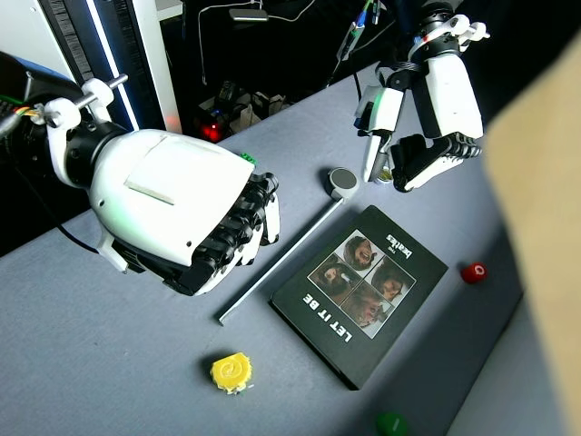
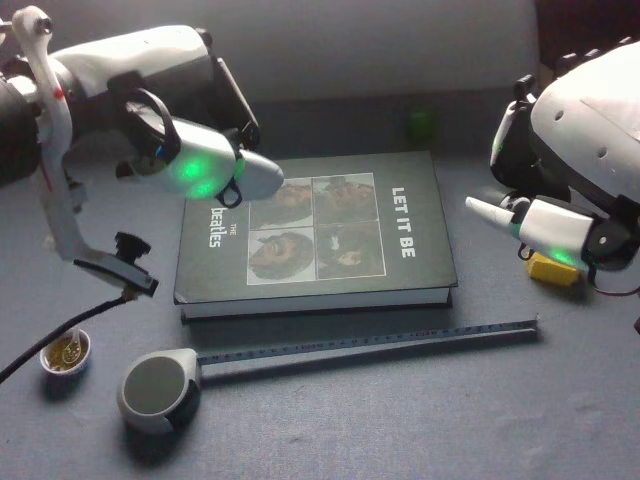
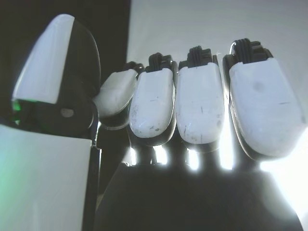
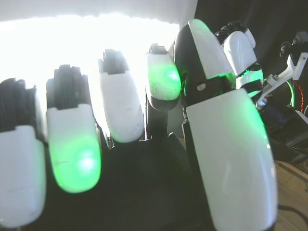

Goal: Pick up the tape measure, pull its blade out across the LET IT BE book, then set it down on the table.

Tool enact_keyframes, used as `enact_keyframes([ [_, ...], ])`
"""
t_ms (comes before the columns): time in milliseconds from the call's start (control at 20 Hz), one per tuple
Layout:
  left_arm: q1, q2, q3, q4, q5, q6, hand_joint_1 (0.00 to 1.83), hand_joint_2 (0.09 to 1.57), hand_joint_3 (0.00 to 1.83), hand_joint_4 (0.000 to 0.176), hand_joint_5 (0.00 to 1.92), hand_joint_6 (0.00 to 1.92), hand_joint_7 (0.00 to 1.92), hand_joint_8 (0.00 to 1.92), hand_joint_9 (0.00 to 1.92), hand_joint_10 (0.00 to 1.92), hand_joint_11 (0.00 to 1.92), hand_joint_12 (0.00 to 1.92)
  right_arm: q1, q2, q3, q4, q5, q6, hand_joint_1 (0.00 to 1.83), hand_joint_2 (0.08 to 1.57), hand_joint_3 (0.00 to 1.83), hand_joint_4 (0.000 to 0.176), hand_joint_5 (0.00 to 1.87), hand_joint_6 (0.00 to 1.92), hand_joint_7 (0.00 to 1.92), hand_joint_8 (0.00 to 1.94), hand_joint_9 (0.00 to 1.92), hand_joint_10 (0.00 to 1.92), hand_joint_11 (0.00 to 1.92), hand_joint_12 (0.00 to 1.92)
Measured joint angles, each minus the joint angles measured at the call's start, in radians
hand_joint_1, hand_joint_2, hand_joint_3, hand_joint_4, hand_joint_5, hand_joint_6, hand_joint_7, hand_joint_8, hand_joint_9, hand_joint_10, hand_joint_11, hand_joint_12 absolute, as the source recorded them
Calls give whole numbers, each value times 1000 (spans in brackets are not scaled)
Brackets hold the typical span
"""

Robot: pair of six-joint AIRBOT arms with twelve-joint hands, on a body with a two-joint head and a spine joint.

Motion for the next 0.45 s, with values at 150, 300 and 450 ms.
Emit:
enact_keyframes([
  [150,4,-5,-4,2,5,-7,908,1237,7,0,1319,1921,1470,1921,1529,1921,1559,1921,0,0,0,0,0,0,742,1427,5,176,1370,1921,1604,1941,1807,1921,1921,1921],
  [300,4,-5,-5,3,14,-9,909,1237,6,0,1317,1921,1471,1921,1531,1921,1559,1921,0,0,0,0,0,0,750,1424,2,176,1377,1921,1602,1941,1808,1921,1921,1921],
  [450,0,-5,-7,4,14,-10,909,1237,6,0,1315,1921,1470,1921,1532,1921,1559,1921,0,0,0,0,0,0,752,1423,2,176,1382,1921,1603,1941,1810,1921,1921,1921],
])
